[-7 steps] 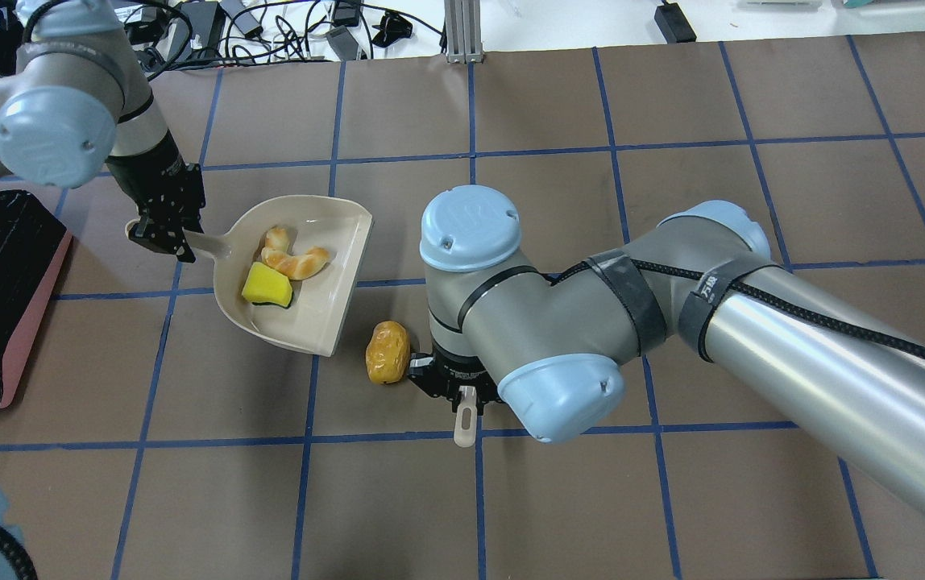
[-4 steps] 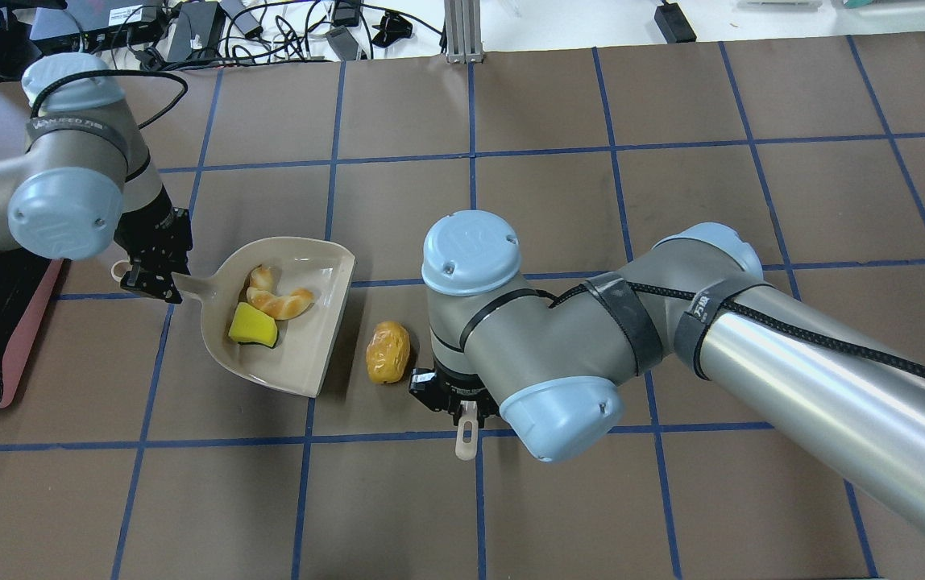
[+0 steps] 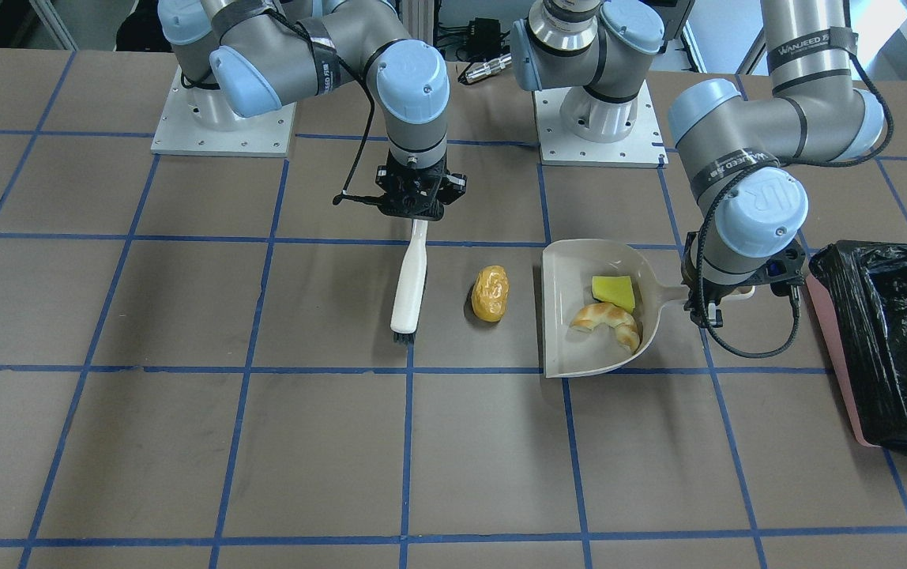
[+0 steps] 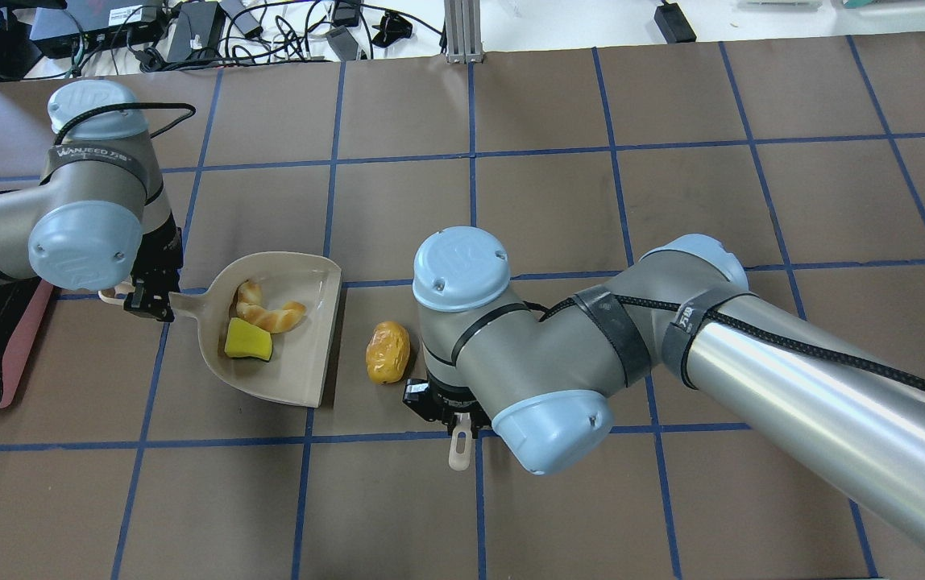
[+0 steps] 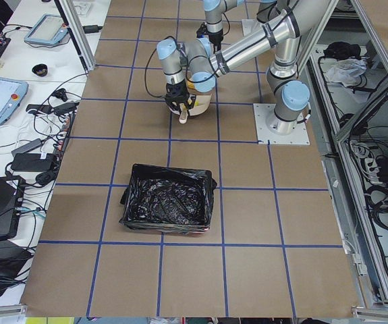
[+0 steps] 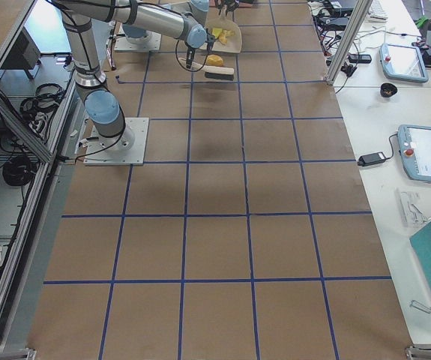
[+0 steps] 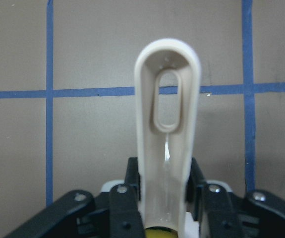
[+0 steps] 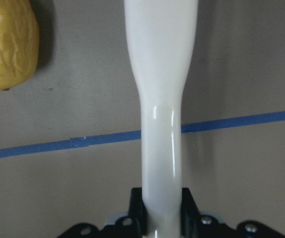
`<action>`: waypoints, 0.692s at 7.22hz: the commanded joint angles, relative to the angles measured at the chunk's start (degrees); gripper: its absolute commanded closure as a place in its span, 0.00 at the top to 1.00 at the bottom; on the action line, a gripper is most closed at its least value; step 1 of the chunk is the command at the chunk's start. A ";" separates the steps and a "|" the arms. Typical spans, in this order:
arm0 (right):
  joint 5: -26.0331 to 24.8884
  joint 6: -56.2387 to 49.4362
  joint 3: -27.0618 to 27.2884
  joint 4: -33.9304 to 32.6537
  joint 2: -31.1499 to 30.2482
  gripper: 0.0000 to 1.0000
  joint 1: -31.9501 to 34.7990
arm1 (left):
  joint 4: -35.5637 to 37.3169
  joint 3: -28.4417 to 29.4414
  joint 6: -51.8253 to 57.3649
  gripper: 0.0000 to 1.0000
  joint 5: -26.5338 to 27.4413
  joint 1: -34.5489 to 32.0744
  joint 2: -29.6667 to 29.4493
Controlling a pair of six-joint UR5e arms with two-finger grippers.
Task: Sweep and dump trash into bin
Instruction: 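Move the dustpan beside the potato while right gripper brings brush behind it, then sweep the yellow potato into the dustpan with the brush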
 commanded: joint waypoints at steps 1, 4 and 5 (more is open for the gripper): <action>-0.11 1.14 0.09 -0.13 0.34 0.00 0.30 | -0.08 -0.15 -4.98 0.00 0.05 -2.80 -0.81; -0.11 7.27 -0.09 -6.25 4.28 0.00 5.73 | -0.08 -3.04 -5.88 0.00 -0.39 -4.30 0.06; -0.02 9.03 -0.52 -7.67 5.60 0.00 6.18 | -0.08 -3.31 -6.58 0.00 -0.47 -4.92 0.24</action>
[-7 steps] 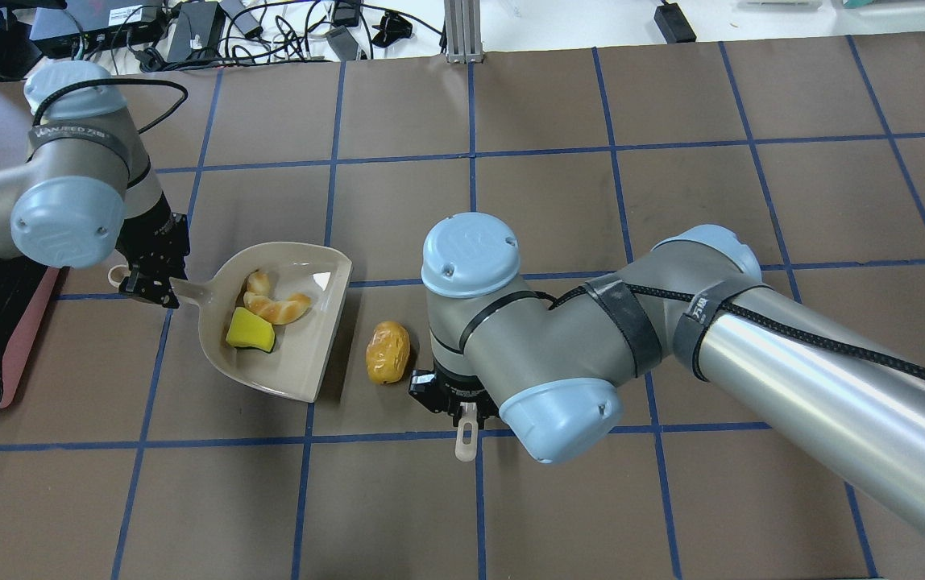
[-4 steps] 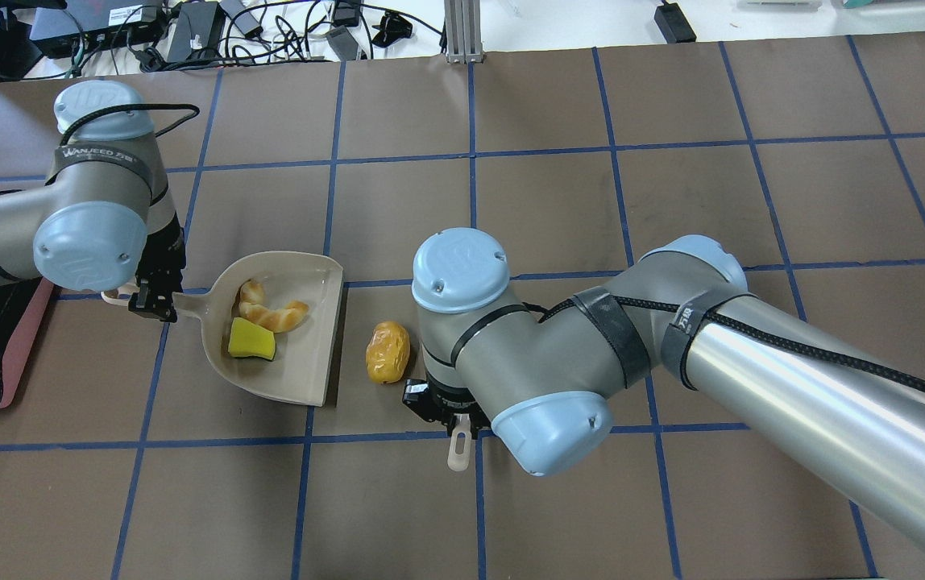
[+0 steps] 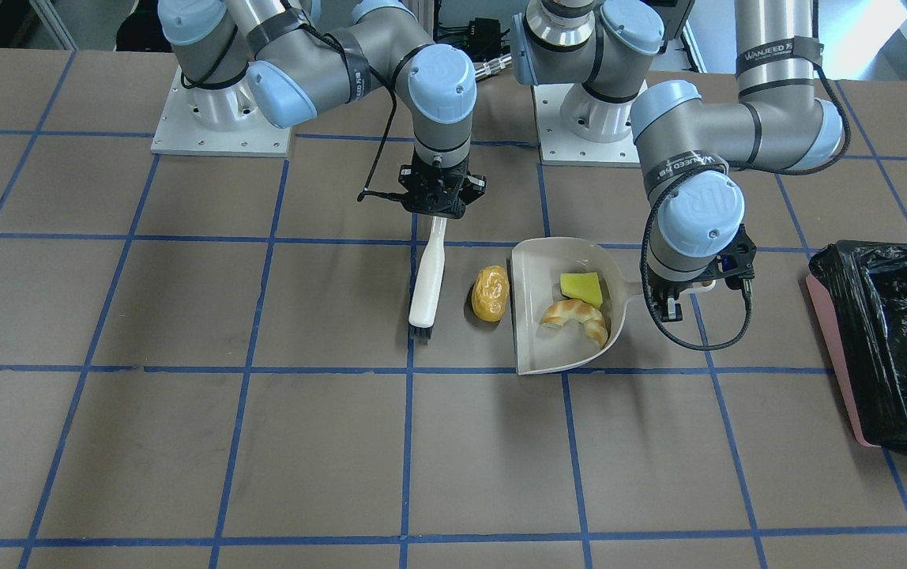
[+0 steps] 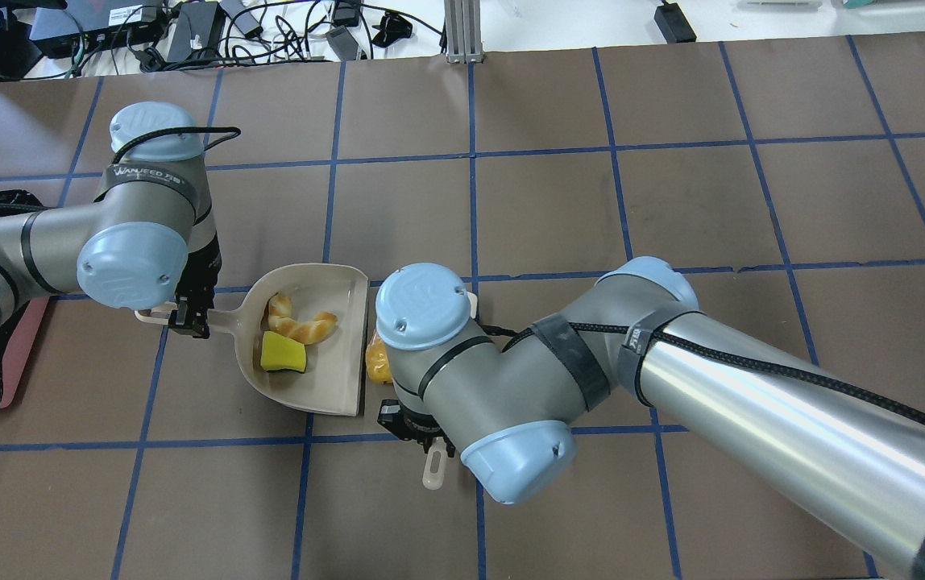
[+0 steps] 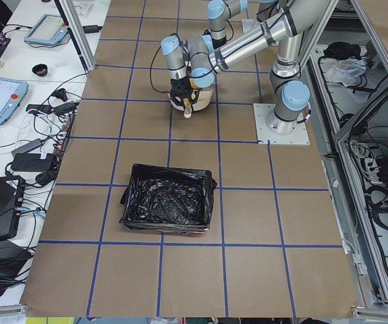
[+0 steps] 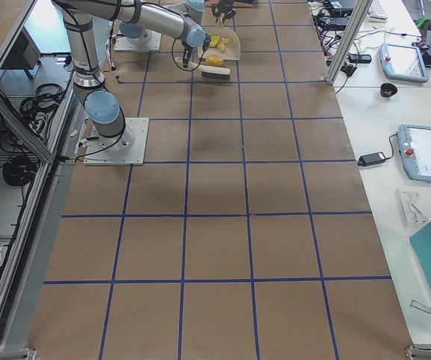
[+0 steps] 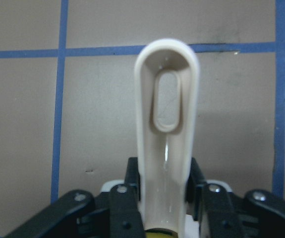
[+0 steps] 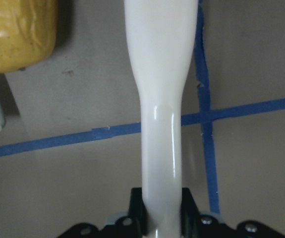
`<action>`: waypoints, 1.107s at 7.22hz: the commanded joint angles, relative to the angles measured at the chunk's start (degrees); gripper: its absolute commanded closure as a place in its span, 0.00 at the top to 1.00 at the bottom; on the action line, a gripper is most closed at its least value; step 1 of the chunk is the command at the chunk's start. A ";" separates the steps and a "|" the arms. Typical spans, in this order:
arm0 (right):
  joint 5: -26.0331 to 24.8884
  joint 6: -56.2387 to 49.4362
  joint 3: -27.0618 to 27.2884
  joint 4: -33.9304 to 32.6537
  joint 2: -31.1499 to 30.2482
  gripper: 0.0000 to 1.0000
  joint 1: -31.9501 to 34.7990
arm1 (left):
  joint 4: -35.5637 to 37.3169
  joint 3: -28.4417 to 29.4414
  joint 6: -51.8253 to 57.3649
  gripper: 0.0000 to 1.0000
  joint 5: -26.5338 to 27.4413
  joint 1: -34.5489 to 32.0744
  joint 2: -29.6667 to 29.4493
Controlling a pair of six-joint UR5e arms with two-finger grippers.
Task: Sweep and dump trash into bin
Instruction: 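Sweep the yellow potato into the dustpan with the brush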
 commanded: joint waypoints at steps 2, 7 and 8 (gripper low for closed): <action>0.59 3.07 -2.11 -2.44 2.12 0.00 1.47 | 0.00 -0.66 -2.78 0.00 -0.32 -1.78 0.23; 2.97 6.85 -10.81 -4.98 10.28 0.00 5.86 | 0.44 -0.39 -4.55 0.00 -0.67 -3.63 -0.48; 2.88 6.86 -11.17 -4.90 10.21 0.00 5.96 | 0.53 -0.22 -4.29 0.00 -0.76 -3.72 -0.74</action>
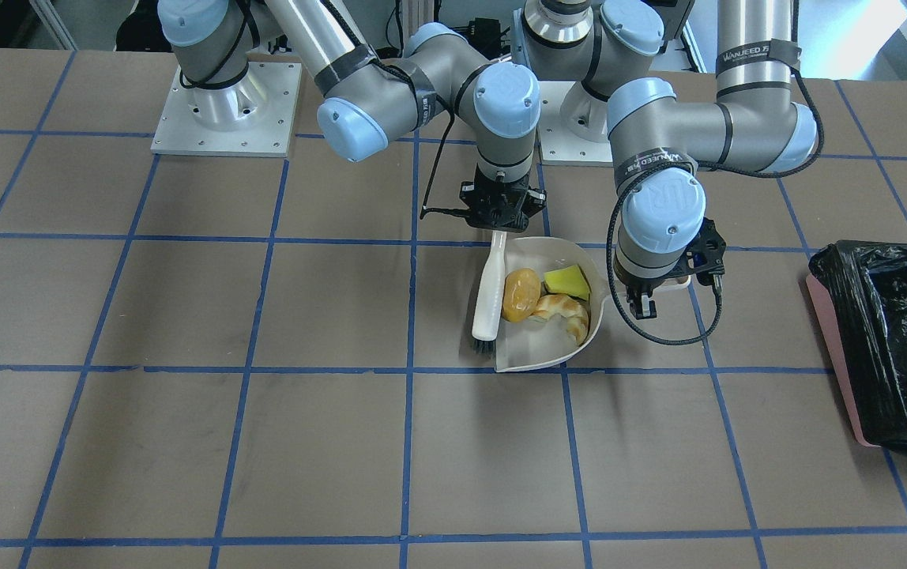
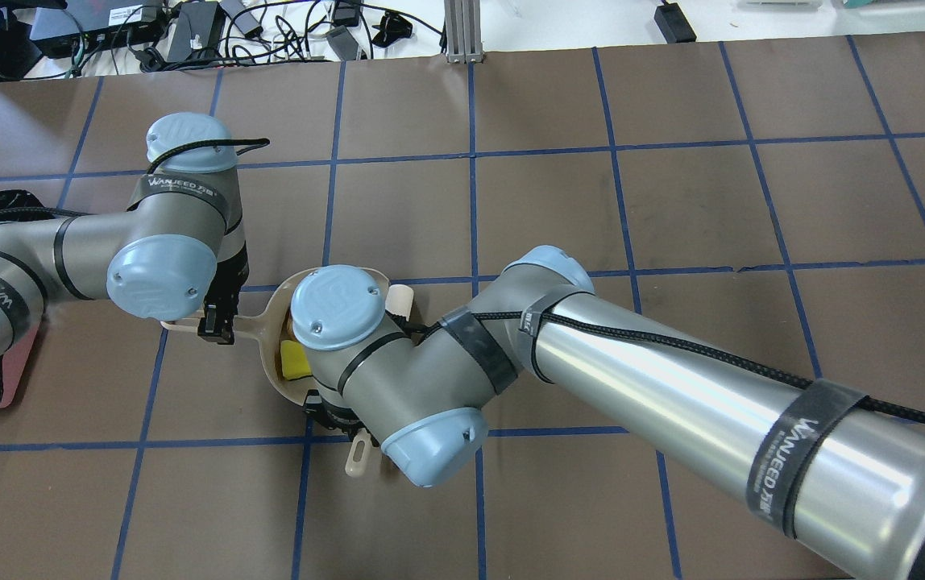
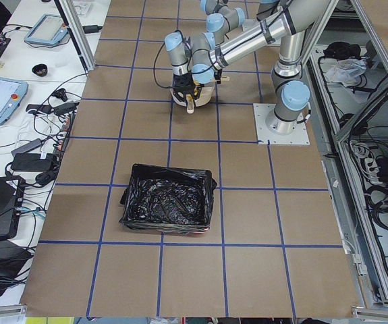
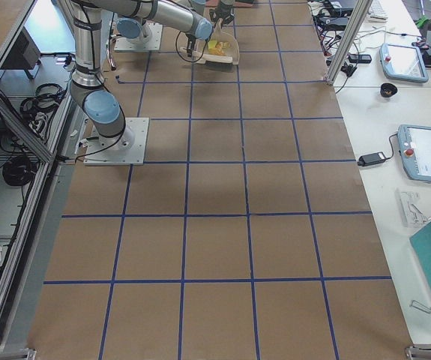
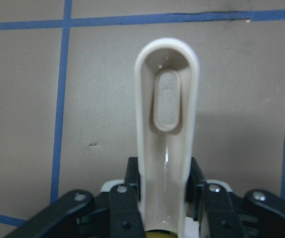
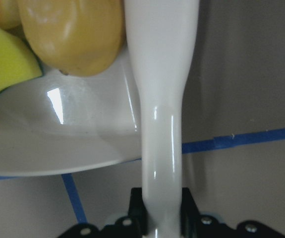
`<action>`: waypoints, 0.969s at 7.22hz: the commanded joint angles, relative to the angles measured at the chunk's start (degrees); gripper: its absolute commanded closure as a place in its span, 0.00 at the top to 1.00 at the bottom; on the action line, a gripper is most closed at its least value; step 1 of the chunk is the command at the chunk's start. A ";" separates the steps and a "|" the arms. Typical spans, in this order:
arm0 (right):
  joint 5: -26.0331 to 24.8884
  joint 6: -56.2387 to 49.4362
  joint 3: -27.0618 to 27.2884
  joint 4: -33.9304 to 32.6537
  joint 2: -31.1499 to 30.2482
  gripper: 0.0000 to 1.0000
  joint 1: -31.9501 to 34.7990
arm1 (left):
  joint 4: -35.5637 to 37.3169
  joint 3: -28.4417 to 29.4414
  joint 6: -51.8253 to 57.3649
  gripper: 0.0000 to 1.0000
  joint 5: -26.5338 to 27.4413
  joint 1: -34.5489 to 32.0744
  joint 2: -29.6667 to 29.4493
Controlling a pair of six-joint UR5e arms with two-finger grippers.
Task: Sweep and dump trash into bin
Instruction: 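Sweep the yellow potato into the dustpan with the brush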
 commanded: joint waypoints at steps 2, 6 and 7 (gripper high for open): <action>-0.06 0.39 -0.96 -0.10 0.01 0.00 0.50 | 0.78 1.23 1.85 0.00 -5.52 -0.15 -0.91; -5.66 -7.58 -0.52 9.78 -4.89 0.00 -0.55 | 1.84 3.61 10.54 0.00 -16.69 0.38 -2.76; -5.95 -10.04 -0.44 14.44 -7.27 0.00 -1.42 | 1.84 3.69 13.26 0.00 -17.94 0.73 -3.20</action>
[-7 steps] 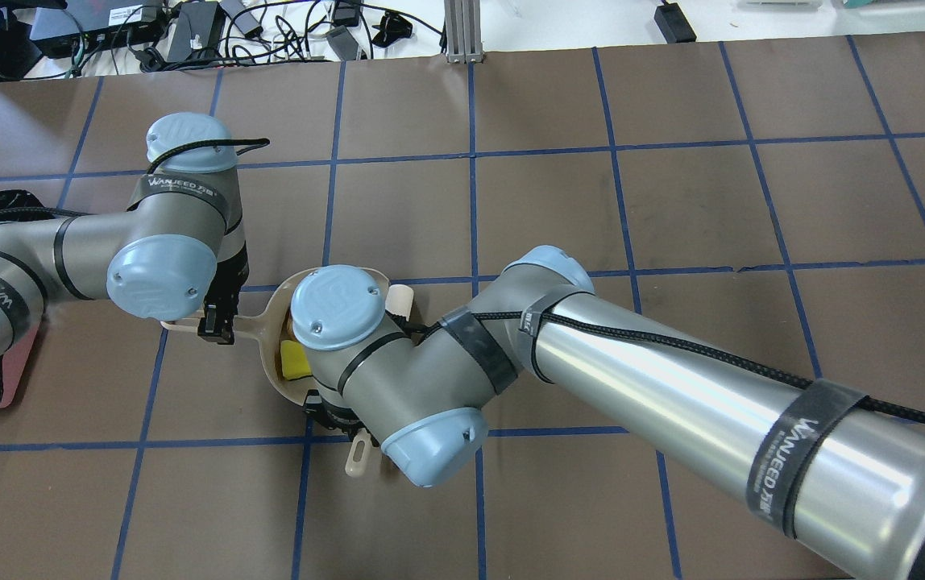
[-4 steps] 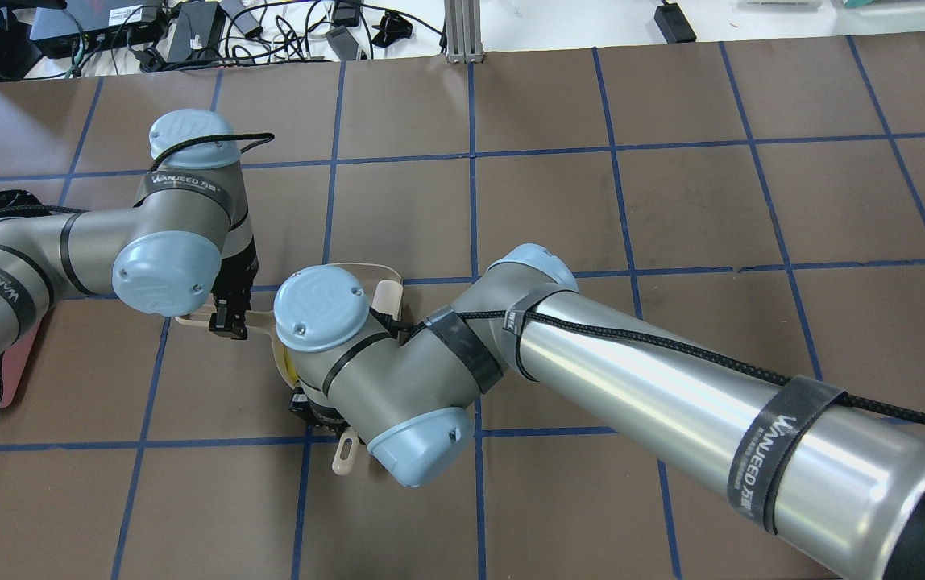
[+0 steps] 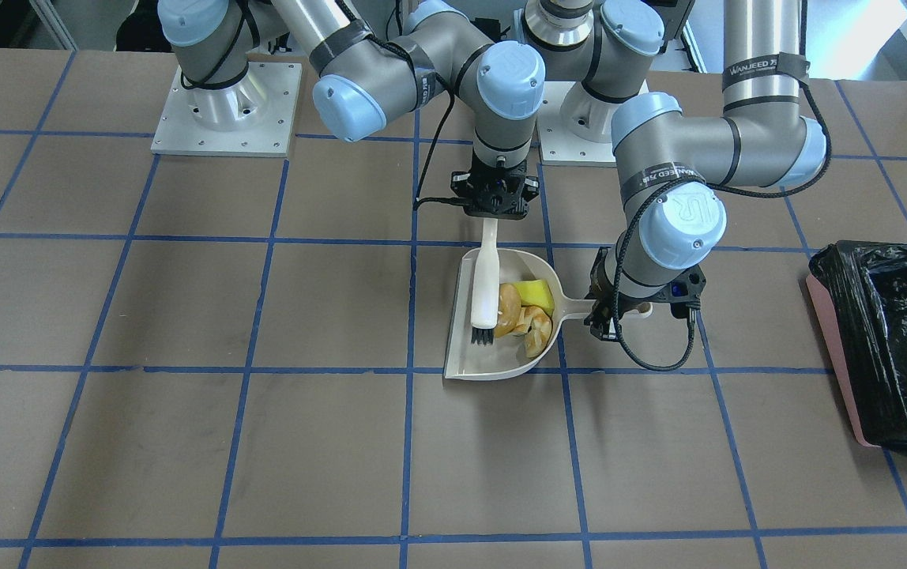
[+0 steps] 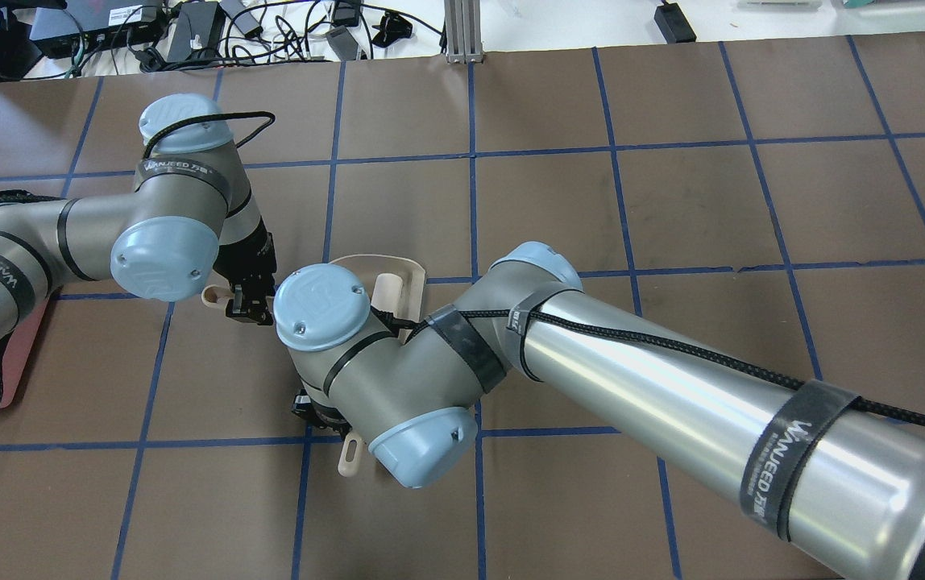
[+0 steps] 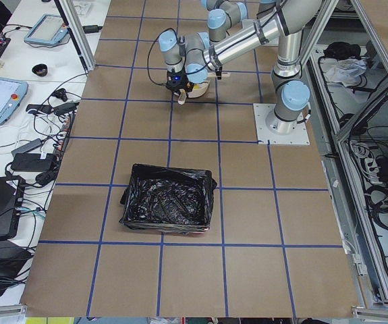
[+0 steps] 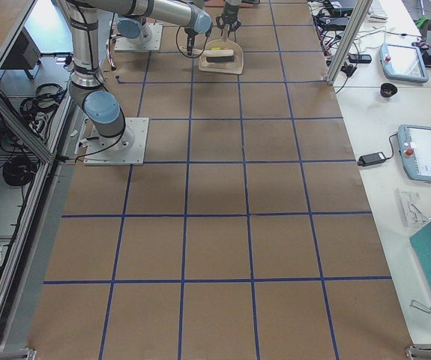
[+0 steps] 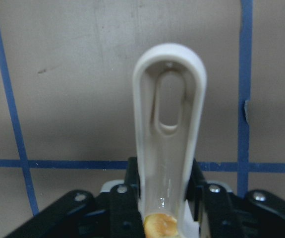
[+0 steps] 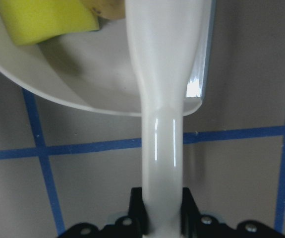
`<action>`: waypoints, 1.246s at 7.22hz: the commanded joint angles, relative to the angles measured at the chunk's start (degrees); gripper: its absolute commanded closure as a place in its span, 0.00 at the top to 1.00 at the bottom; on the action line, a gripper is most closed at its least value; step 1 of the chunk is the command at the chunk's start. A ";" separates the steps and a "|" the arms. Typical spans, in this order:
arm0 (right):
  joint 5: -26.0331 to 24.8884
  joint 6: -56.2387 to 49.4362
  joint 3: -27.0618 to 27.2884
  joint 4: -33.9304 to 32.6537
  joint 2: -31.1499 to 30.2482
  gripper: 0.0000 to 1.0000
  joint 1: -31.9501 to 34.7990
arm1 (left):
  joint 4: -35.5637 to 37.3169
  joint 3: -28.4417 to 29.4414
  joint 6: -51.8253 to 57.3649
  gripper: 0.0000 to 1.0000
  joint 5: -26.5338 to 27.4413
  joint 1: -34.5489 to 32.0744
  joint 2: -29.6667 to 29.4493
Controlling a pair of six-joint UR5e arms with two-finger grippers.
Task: Sweep and dump trash into bin
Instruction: 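Sweep the yellow potato into the dustpan with the brush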
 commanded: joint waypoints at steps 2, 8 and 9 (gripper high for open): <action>-3.26 -3.27 -0.07 7.68 -4.35 0.00 -1.60 | 0.19 0.62 6.72 0.00 -5.59 2.18 -0.96; -3.36 -11.87 0.19 15.77 -13.57 0.00 -12.14 | -2.52 5.26 8.93 0.00 -10.71 5.53 -2.19; -3.54 -14.84 0.10 16.56 -13.58 0.00 -14.33 | -4.10 6.06 10.32 0.00 -10.71 6.06 -2.36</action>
